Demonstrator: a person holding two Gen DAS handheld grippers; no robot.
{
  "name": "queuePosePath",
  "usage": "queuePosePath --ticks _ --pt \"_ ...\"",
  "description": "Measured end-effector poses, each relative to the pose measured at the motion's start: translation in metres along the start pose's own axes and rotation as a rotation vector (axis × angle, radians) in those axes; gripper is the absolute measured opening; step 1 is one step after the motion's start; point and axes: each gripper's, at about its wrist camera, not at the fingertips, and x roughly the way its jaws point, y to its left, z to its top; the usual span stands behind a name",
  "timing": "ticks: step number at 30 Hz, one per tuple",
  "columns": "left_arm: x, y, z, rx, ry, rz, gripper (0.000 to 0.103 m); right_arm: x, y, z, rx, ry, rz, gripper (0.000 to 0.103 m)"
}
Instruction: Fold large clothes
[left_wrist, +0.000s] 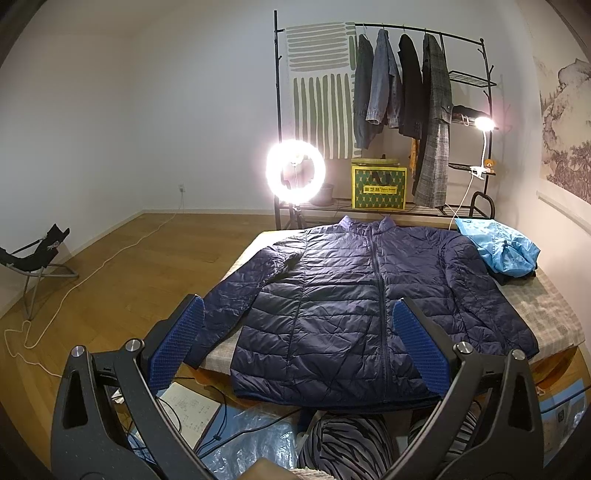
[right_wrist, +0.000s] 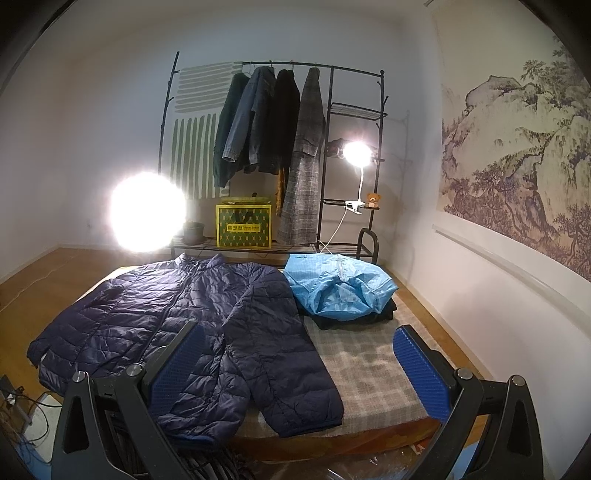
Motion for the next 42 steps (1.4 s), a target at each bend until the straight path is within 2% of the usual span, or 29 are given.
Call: queuePosePath --ticks 34,42 --pt "0.000 -0.003 -0.003 0.008 -0.002 0.004 0.103 0.018 -0.005 -0.006 0.028 0.043 0.008 0.103" --pt "0.011 0.004 0.003 0.010 0.020 0.003 0.103 0.027 -0.005 -0.004 0.034 0.062 0.003 0.103"
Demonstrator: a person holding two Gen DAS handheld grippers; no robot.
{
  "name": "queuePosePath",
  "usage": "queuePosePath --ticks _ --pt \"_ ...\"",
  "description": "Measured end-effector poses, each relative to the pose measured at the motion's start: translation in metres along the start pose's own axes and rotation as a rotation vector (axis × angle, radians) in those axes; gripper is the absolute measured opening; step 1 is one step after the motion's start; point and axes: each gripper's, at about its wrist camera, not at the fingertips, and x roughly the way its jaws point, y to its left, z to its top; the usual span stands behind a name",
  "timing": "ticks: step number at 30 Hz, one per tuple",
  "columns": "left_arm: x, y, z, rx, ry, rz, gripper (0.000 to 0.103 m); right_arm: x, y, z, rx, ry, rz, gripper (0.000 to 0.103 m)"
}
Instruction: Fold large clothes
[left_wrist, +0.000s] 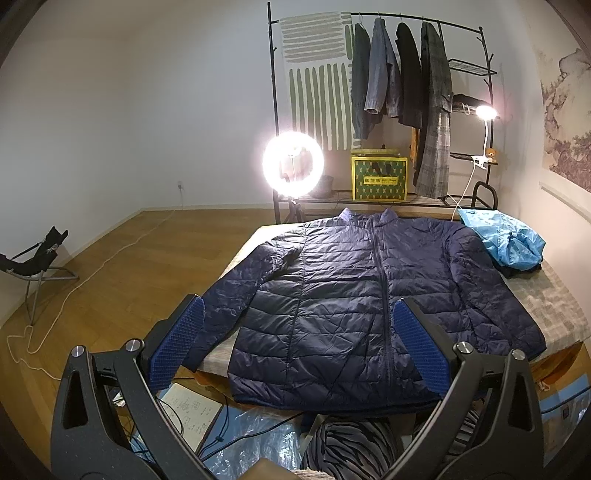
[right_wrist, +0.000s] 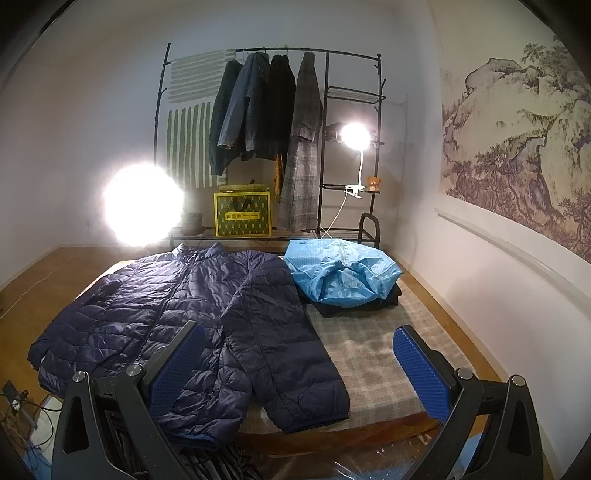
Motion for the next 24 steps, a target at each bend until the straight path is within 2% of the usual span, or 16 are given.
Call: queuePosePath --ticks 5,9,13,18,21,24 --pt "0.014 0.007 0.004 -0.006 0.013 0.014 0.103 0.009 0.000 0.005 0.012 0.014 -0.005 0.103" --pt "0.023 0.035 0.012 -0.052 0.015 0.066 0.103 0.015 -0.001 0.012 0.029 0.017 -0.013 0.103" --pt "0.043 0.080 0.012 -0.157 0.057 0.123 0.103 0.017 -0.002 0.021 0.039 0.004 -0.004 0.103" --pt "0.076 0.144 -0.007 -0.291 0.135 0.192 0.103 0.020 0.007 0.030 0.010 -0.044 -0.052 0.103" --pt "0.093 0.169 -0.021 -0.364 0.174 0.210 0.096 0.023 0.013 0.033 -0.016 -0.076 -0.088 0.103" --pt "0.117 0.198 -0.038 -0.446 0.247 0.203 0.089 0.022 0.018 0.036 -0.038 -0.109 -0.090 0.103"
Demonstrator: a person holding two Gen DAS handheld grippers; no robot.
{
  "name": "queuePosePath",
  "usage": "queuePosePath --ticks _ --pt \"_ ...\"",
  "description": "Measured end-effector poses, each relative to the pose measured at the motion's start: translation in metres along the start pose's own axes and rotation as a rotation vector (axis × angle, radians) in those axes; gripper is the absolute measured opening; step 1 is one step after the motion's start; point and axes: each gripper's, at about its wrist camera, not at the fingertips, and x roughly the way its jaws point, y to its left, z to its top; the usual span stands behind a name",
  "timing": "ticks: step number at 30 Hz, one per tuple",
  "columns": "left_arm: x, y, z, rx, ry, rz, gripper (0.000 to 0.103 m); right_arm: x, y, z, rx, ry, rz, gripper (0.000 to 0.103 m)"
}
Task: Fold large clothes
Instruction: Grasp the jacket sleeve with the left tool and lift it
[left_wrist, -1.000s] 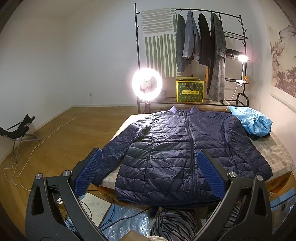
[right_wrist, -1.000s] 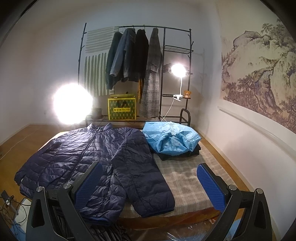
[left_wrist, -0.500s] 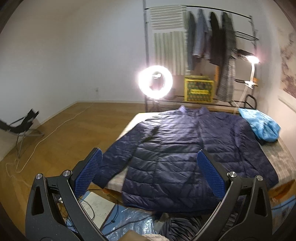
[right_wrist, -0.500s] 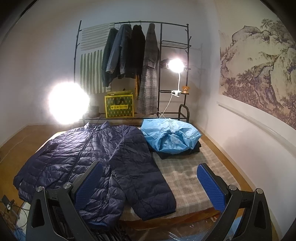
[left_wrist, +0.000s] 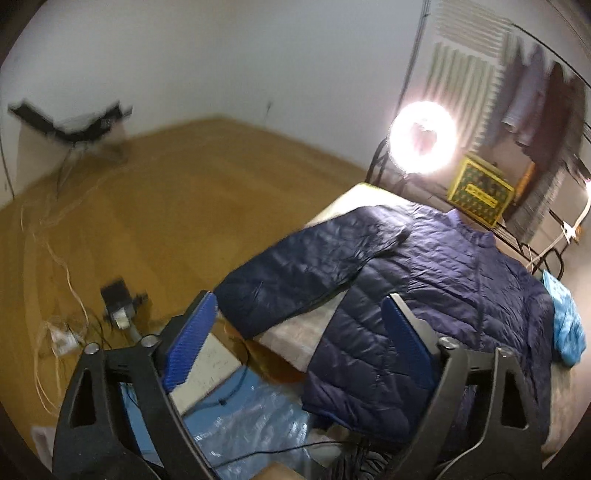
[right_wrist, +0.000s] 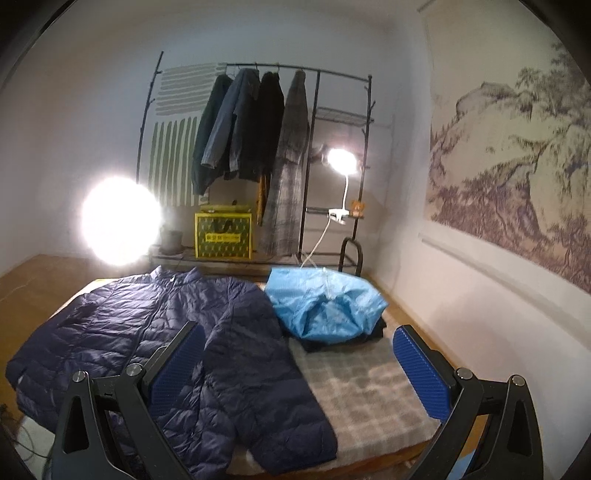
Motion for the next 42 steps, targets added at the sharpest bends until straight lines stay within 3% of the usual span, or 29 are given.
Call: queuePosePath --ticks 4,10,16,20,23,28,34,42 --pt "0.045 0.029 -0.004 -0.132 0.130 -0.050 0.085 0.001 0.005 0.005 -0.008 -0.015 0.021 0.103" --pt "0.110 0.049 -0.018 -0.335 0.304 -0.136 0.062 0.015 0.009 0.012 0.003 0.014 0.024 0.103" --pt "0.165 0.051 -0.039 -0.516 0.429 -0.240 0.061 0.044 0.021 0.017 0.041 0.120 0.101 0.098" --pt "0.200 0.052 -0.053 -0.645 0.475 -0.266 0.061 0.063 0.039 0.019 0.006 0.159 0.147 0.095" --pt "0.221 0.057 -0.061 -0.762 0.474 -0.269 0.061 0.076 0.054 0.023 -0.029 0.160 0.158 0.094" --pt "0.241 0.060 -0.060 -0.870 0.422 -0.260 0.061 0.099 0.076 0.032 -0.073 0.159 0.198 0.094" --pt "0.244 0.069 -0.062 -1.003 0.326 -0.240 0.061 0.125 0.102 0.034 -0.098 0.174 0.258 0.094" --pt "0.227 0.066 -0.083 -1.096 0.284 -0.216 0.061 0.138 0.112 0.024 -0.112 0.197 0.281 0.093"
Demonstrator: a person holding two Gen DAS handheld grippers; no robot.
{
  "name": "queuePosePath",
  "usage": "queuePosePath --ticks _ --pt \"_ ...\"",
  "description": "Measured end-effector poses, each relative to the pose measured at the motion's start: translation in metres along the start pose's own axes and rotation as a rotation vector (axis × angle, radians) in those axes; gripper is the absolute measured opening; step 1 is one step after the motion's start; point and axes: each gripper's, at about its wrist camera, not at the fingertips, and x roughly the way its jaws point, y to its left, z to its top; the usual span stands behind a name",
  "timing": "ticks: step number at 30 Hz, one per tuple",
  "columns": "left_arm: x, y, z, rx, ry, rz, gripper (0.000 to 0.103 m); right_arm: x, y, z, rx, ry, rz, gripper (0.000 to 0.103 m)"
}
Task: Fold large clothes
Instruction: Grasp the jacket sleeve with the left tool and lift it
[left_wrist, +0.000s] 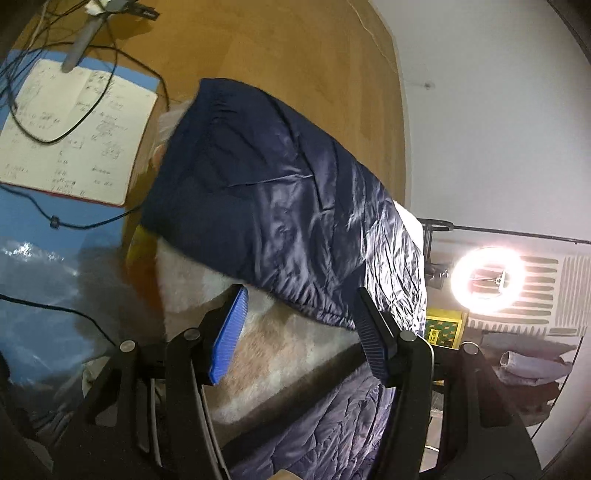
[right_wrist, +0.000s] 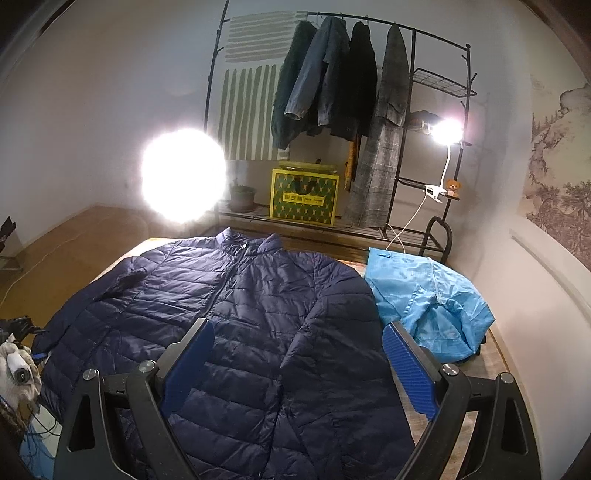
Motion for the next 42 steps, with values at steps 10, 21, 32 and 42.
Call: queuePosePath --ticks 10,21,32,42 --pt "-0.036 0.039 0.050 0.000 -0.121 0.107 0.061 0.012 -0.019 -0.006 0.077 0.046 0.023 0.093" --pt "0.012 0.047 0.079 -0.060 -0.009 -0.029 0.063 0.007 -0.019 -0.007 0.065 0.032 -0.005 0.093" --pt "-0.004 0.022 0.071 0.097 -0.081 0.117 0.030 0.008 -0.027 -0.011 0.086 0.051 0.010 0.093" --pt "-0.035 -0.027 0.064 0.315 -0.165 0.188 0.012 0.008 -0.022 -0.013 0.071 0.041 0.027 0.093"
